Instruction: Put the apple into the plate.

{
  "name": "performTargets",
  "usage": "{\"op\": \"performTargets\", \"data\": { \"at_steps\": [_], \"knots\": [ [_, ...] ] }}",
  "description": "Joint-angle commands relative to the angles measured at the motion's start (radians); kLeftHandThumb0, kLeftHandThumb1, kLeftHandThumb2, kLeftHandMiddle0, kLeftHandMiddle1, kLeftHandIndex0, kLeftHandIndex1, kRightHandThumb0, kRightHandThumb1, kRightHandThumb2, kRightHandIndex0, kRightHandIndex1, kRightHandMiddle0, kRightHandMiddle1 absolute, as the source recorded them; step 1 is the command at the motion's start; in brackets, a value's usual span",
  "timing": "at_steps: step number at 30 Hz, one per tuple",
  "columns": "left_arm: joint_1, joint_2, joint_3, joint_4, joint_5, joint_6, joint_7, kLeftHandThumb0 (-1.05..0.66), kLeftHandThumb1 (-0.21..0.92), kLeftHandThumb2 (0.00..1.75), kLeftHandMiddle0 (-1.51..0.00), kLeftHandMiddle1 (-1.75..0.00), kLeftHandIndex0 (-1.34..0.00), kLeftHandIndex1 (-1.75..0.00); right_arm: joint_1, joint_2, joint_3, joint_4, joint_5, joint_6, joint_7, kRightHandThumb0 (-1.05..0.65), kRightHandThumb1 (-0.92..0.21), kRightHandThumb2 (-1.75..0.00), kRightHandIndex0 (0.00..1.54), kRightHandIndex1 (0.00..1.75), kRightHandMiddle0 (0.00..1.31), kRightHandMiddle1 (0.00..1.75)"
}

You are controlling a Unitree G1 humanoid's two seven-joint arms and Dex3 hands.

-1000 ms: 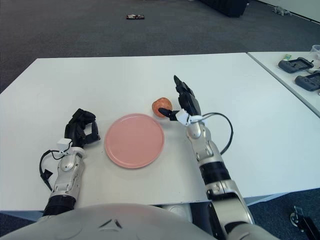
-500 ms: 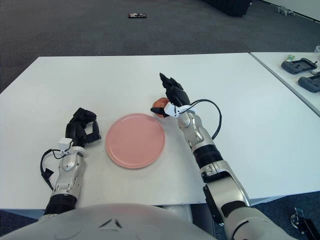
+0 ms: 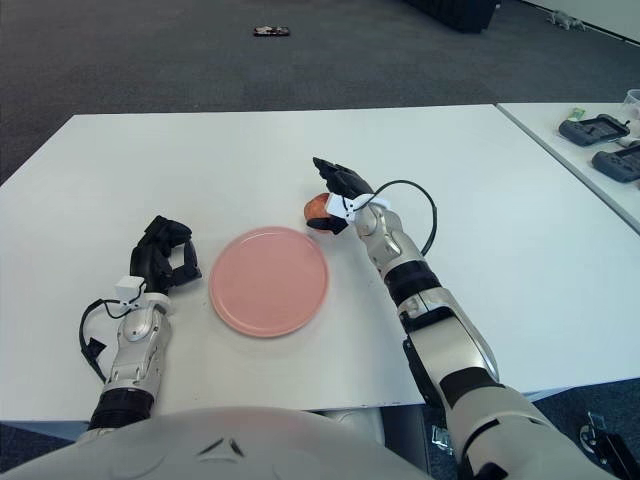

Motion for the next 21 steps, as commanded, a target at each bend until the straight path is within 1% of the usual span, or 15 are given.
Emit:
{"op": "performTargets", "data": {
  "at_steps": [1,3,5,7,10,13,17,18,21],
  "knots": [
    [0.019,-0.001,-0.002,0.026,0.011,0.023,0.014,-0.49,0.29,1.36,-1.12,-1.75,-0.63,-1.75,-0.075,0.019,0.024,0.126,-0.014,0.001,-0.010,-0.73,-0.29,-1.01,0.00,0.00,0.00,0.26],
    [0.018,0.000,-0.001,0.030,0.015,0.020,0.015,-0.49,0.28,1.37,-1.14,-1.75,-0.64,-1.75,-0.119,0.031,0.048,0.225,-0.032,-0.008,-0.025,-0.76,-0.32,-1.00,0.00,0.00,0.00,0.31],
    [0.021,-0.001,-0.001,0.029,0.014,0.016,0.012,-0.50,0.28,1.38,-1.15,-1.75,-0.64,-1.75,-0.145,0.030,0.076,0.280,-0.052,-0.015,-0.029,-0.77,-0.34,-1.00,0.00,0.00,0.00,0.35],
    [0.022,-0.002,-0.001,0.029,0.010,0.013,0.008,-0.50,0.27,1.38,-1.15,-1.75,-0.65,-1.75,-0.164,0.027,0.101,0.316,-0.069,-0.020,-0.028,-0.76,-0.34,-1.00,0.00,0.00,0.00,0.39],
    [0.022,-0.003,0.000,0.030,0.008,0.010,0.007,-0.50,0.27,1.39,-1.15,-1.75,-0.65,-1.75,-0.184,0.029,0.117,0.356,-0.075,-0.022,-0.028,-0.75,-0.33,-1.02,0.00,0.00,0.00,0.42],
    [0.026,-0.007,0.002,0.026,0.003,0.009,0.009,-0.50,0.27,1.39,-1.15,-1.75,-0.65,-1.75,-0.208,0.028,0.141,0.430,-0.087,-0.003,-0.012,-0.73,-0.31,-1.05,0.00,0.00,0.00,0.47],
    [0.028,-0.009,0.006,0.021,-0.001,0.011,0.009,-0.50,0.26,1.40,-1.16,-1.75,-0.66,-1.75,-0.226,0.035,0.158,0.466,-0.095,0.016,-0.001,-0.71,-0.31,-1.07,0.01,0.01,0.00,0.55],
    [0.028,-0.009,0.007,0.020,-0.003,0.014,0.008,-0.50,0.26,1.40,-1.16,-1.75,-0.66,-1.75,-0.229,0.035,0.162,0.471,-0.096,0.019,0.000,-0.70,-0.30,-1.08,0.01,0.07,0.00,0.59],
    [0.028,-0.008,0.009,0.018,-0.002,0.020,0.009,-0.50,0.26,1.40,-1.15,-1.75,-0.66,-1.75,-0.238,0.037,0.173,0.484,-0.098,0.036,0.016,-0.67,-0.29,-1.09,0.00,0.18,0.00,0.67]
  ]
}}
